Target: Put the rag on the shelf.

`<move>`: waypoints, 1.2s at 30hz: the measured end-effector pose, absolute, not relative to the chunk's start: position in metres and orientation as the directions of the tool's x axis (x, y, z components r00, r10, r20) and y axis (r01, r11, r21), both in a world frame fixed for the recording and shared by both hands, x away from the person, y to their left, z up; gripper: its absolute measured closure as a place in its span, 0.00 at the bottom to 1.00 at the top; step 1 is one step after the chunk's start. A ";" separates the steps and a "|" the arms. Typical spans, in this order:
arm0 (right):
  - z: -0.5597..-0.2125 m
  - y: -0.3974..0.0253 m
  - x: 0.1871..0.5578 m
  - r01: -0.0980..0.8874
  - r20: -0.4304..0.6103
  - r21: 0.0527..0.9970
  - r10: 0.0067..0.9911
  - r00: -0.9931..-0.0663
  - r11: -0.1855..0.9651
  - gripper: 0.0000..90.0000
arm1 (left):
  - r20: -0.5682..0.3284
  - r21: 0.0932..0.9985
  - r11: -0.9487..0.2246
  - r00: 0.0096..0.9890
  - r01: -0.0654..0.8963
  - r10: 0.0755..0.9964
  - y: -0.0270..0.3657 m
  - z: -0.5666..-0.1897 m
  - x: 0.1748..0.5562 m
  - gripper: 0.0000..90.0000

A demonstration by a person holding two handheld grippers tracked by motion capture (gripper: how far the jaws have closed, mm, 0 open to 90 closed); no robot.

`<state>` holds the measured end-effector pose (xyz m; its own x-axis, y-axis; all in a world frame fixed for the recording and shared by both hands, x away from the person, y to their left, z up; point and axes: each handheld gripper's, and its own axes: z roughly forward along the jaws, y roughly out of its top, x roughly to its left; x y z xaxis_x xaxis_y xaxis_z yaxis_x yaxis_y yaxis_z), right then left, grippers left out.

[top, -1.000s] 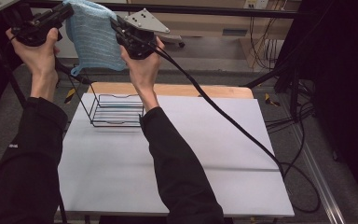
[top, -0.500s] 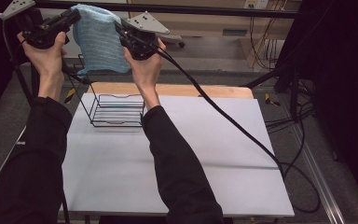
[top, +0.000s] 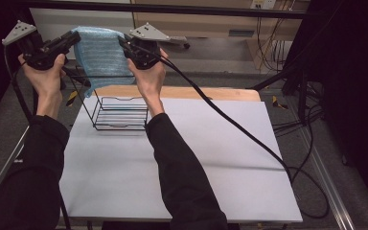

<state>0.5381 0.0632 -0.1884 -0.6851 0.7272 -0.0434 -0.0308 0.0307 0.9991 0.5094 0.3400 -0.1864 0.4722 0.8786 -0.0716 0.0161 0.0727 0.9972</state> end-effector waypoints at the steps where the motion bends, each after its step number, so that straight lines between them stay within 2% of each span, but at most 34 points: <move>1: -0.191 0.064 0.537 -0.025 -0.040 0.999 0.723 -0.690 0.032 0.92 | -0.073 0.997 0.075 0.474 0.014 0.877 0.341 -0.190 0.507 0.92; 12: -0.207 0.070 0.531 0.000 -0.058 0.997 0.692 -0.720 0.083 0.92 | -0.096 0.995 0.077 0.482 0.060 0.871 0.352 -0.214 0.496 0.92; 28: -0.225 0.058 0.520 0.056 -0.016 0.993 0.604 -0.797 0.100 0.91 | -0.073 0.996 0.035 0.535 0.082 0.842 0.358 -0.231 0.473 0.91; 36: -0.226 0.055 0.511 0.051 -0.046 0.986 0.559 -0.828 0.158 0.90 | -0.072 0.993 0.004 0.555 0.121 0.829 0.361 -0.240 0.453 0.90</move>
